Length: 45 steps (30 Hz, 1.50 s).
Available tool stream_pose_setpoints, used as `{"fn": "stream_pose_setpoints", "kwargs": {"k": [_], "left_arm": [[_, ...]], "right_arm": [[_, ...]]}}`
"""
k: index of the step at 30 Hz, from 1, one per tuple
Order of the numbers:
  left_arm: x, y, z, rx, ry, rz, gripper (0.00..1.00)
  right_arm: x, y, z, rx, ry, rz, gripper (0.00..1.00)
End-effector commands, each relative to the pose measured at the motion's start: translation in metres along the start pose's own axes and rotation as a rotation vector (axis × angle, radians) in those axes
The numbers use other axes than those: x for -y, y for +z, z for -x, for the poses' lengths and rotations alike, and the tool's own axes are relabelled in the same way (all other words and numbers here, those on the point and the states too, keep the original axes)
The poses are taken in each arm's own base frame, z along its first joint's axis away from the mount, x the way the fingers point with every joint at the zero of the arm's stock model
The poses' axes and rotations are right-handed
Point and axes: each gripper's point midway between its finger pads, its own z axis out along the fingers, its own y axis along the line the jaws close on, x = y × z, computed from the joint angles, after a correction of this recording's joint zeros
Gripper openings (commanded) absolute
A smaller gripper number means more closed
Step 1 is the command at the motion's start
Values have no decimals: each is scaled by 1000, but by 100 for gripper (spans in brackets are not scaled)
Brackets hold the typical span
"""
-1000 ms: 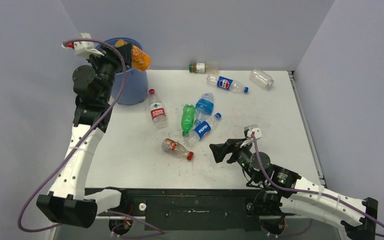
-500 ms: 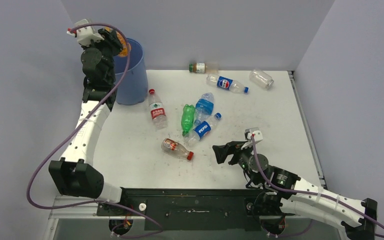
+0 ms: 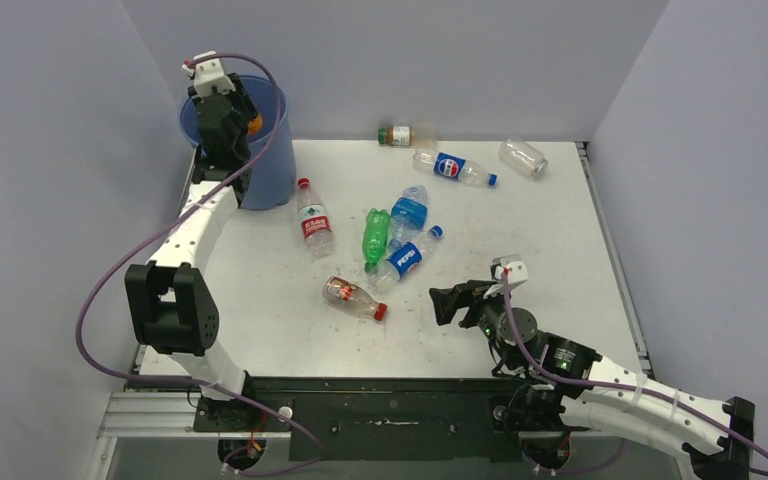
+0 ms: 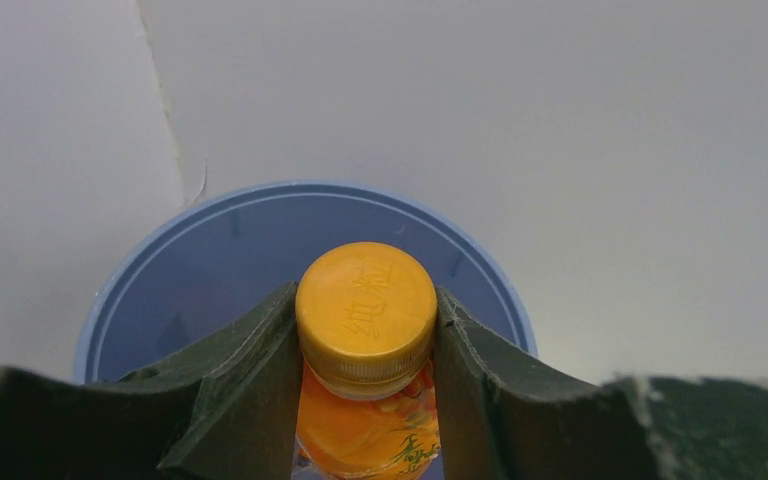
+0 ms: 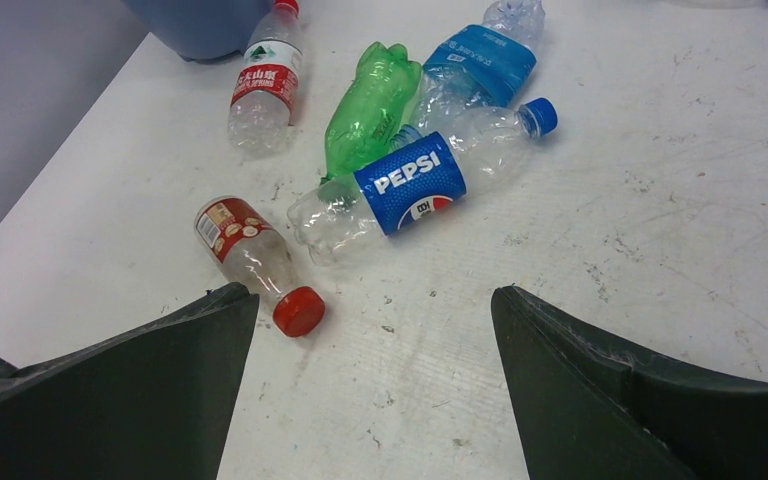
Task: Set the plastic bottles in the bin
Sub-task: Place the plastic bottle in the trash bin, then pick up the plastic bottle at the center of the board.
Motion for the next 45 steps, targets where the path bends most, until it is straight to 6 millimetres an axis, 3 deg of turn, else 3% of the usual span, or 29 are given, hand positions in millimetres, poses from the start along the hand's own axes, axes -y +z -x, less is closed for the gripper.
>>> {"fn": "stream_pose_setpoints", "kwargs": {"k": [1,3,10,16,21,25,28,32,36,39,45], "left_arm": [[3,8,39,113,-27,-2,41],[8,7,41,110,-39,-26,57],[22,-28,82,174,-183,-97,90],[38,-94,86,158,-239,-164,96],[62,-168,53,6,-226,-343,97],[81,-223,-1,-216,-166,-534,97],[76,-250,-45,-375,-154,-564,96],[53,-262,-85,-469,-205,-464,96],[45,-272,-108,-548,-208,-443,96],[35,-271,-114,-582,-277,-354,96],[27,-275,-99,-533,-288,-354,96]], "right_arm": [[-1,-1,18,45,7,-9,90],[-3,0,18,43,5,-5,90],[-8,0,26,52,20,8,90],[-9,-2,40,74,41,-11,90],[-3,7,38,43,21,-78,90],[1,33,13,-78,69,-90,90],[5,51,3,-121,175,-50,90],[16,72,-2,-134,314,-31,90],[25,94,-8,-137,420,-40,90],[20,110,-19,-170,477,-25,90],[30,145,-55,-237,609,-111,90]]}}
